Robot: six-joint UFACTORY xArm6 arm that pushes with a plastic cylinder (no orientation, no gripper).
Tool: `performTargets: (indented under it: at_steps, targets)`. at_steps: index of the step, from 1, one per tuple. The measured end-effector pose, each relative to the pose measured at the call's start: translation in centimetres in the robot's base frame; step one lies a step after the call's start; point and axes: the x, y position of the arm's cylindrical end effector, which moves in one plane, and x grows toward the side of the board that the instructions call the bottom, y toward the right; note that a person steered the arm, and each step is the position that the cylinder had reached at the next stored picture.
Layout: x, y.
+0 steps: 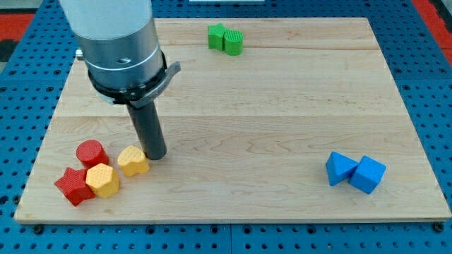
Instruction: Move the arm towards top of the board
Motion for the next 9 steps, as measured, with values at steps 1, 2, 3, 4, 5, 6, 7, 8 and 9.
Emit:
performTargets:
  at_steps: [1, 2, 3, 4, 5, 6, 7, 8, 9]
  targets:
    - [0.0, -1.1]
    - [0.0, -1.8]
    - [-0.1, 0.0]
    - [-1.2, 7.6]
    - [-3.4, 16.0]
    - [-8.1, 23.5]
    - [-19.5, 25.6]
    - [-26.6, 25.7]
    - [-32.4, 25.3]
